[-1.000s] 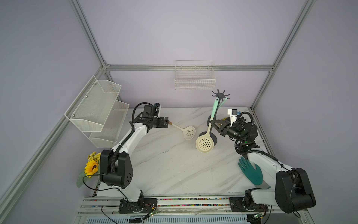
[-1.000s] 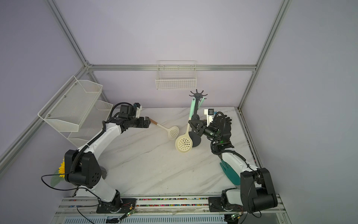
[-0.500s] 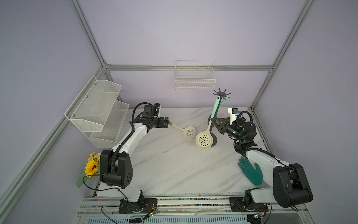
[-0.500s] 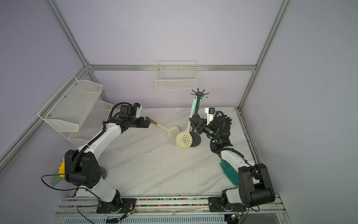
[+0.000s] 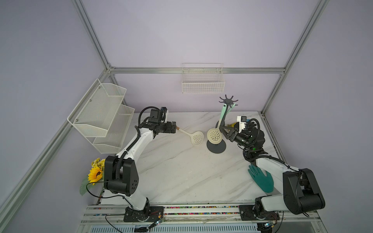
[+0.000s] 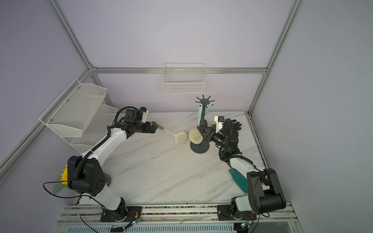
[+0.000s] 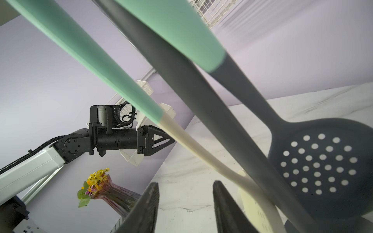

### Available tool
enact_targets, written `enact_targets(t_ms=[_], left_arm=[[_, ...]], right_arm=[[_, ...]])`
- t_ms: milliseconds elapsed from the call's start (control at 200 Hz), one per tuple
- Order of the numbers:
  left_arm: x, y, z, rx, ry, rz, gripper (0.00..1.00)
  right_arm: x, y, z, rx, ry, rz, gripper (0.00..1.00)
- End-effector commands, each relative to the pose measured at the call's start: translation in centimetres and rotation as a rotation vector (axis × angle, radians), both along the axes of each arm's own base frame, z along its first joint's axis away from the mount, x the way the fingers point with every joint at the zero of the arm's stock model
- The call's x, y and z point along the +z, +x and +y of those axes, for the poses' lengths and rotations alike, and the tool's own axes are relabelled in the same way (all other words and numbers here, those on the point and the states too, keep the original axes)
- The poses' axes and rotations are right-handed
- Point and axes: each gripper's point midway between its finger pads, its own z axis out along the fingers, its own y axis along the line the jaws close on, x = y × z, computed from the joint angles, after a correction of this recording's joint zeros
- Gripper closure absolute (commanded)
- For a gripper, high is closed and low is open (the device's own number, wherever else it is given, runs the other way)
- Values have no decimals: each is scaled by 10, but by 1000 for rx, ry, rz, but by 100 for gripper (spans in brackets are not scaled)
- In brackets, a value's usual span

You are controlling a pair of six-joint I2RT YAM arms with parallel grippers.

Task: Hang the skimmer on the kitchen utensil rack
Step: Hang the skimmer on the rack.

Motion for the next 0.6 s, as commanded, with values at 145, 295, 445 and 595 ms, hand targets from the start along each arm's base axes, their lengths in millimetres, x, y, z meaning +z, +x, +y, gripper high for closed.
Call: enact_targets(t_ms=[145,295,445,595], left_arm=[[7,6,-5,-21,-6,-33,0],[6,6,-5,-20,-6,-30,0],[3,8,-9,-33,-18,-22,0],[3,7,-30,-122,-77,-29,0]], right_arm=[[10,-12,-13,-81,-30,-41,29],[2,-23,-39,-245,-105,-30,8],[-30,-33,-64,-378,-221,65,3],[-57,-42,-77,-443,-250,137,3]])
